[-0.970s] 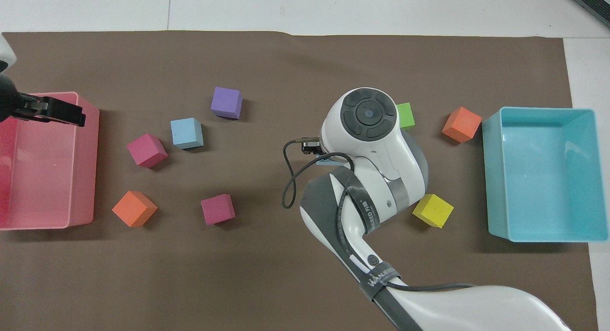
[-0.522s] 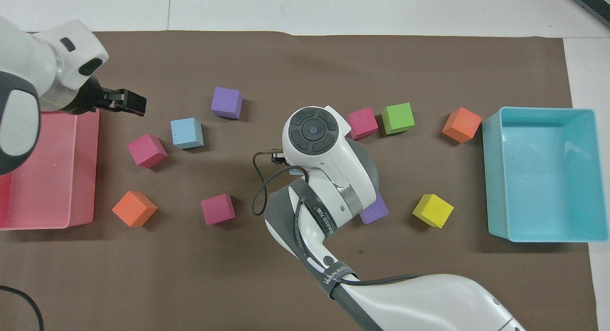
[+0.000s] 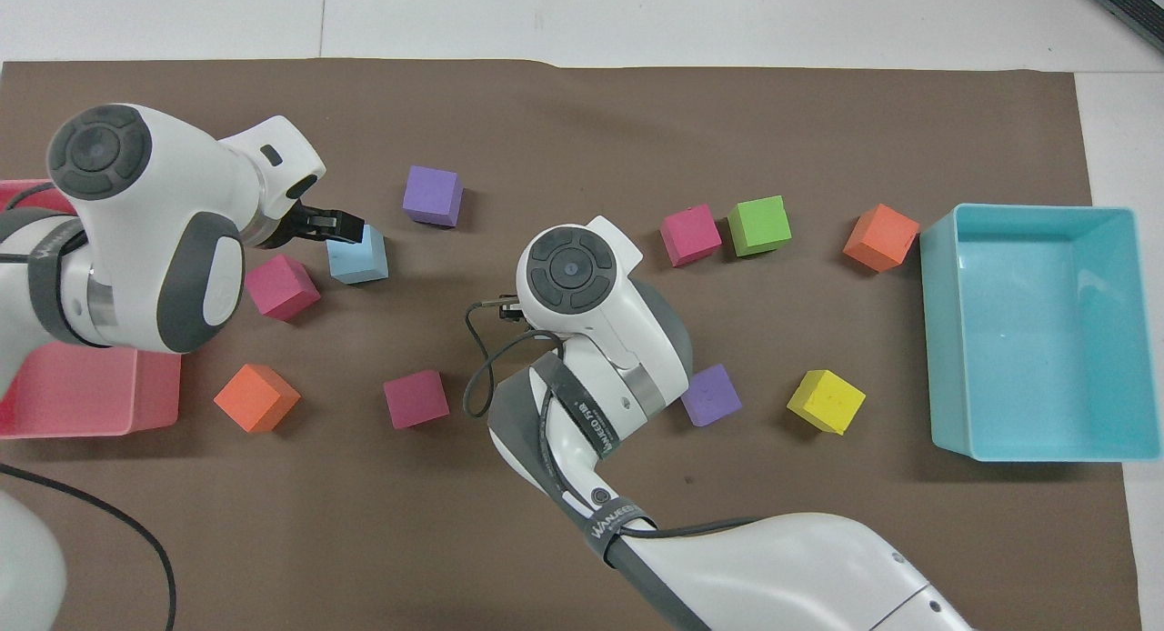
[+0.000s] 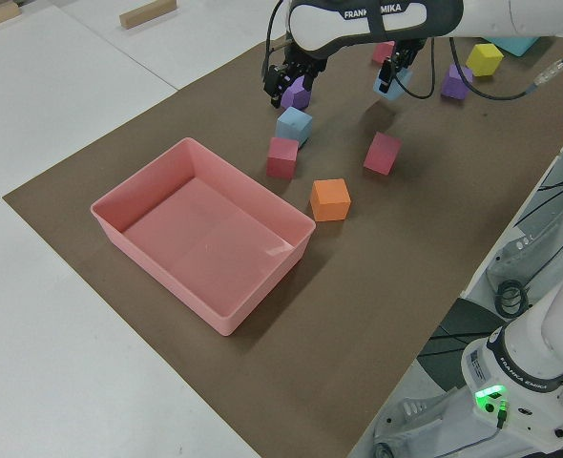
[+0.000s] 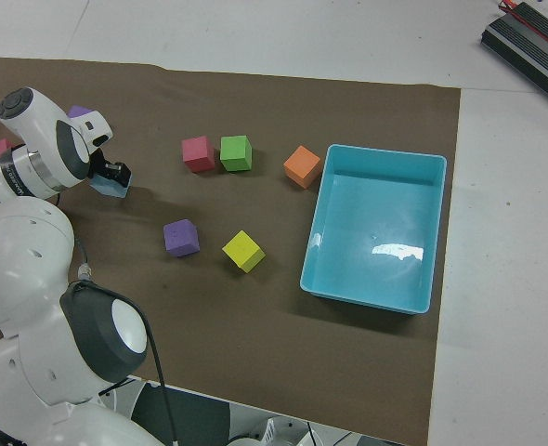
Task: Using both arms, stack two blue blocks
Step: 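Lower the cube with the right gripper while the left gripper grasps another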
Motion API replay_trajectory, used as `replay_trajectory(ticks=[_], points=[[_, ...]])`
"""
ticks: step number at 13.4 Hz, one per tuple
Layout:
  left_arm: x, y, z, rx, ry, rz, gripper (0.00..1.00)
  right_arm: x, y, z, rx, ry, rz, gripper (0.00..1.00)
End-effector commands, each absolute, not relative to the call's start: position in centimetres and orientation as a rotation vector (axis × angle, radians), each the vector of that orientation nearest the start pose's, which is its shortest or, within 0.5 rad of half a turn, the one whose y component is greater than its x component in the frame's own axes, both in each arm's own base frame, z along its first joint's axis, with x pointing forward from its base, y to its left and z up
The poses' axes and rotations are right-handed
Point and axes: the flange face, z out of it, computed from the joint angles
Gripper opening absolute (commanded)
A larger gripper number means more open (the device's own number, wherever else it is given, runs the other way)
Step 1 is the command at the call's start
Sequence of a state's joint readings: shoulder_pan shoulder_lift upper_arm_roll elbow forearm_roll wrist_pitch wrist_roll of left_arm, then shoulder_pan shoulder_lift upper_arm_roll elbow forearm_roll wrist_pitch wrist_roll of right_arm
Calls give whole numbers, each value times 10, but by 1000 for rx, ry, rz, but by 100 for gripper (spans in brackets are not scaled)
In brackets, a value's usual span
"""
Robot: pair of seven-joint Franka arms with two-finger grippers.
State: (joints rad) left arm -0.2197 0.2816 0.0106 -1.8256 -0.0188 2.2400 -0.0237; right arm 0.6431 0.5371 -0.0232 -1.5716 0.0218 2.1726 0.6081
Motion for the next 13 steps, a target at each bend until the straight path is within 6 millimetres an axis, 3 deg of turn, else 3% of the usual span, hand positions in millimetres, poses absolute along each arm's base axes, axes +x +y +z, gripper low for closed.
replay_trajectory(ticks=[1,3,8,12,13], points=[[625,-136,377,-3146,249,-250,100,564,406,323,-3094,0,-71,0],[625,-136,375,-3146,247,-247,100,562,408,316,-3092,-2,-69,0],[628,-158,342,-3156,189,-256,100,558,407,304,-3090,22,-43,0],[621,-156,327,-3162,88,-205,100,556,407,300,-3095,24,-33,0],[619,-156,322,-3162,61,-190,100,556,407,300,-3095,24,-33,21]])
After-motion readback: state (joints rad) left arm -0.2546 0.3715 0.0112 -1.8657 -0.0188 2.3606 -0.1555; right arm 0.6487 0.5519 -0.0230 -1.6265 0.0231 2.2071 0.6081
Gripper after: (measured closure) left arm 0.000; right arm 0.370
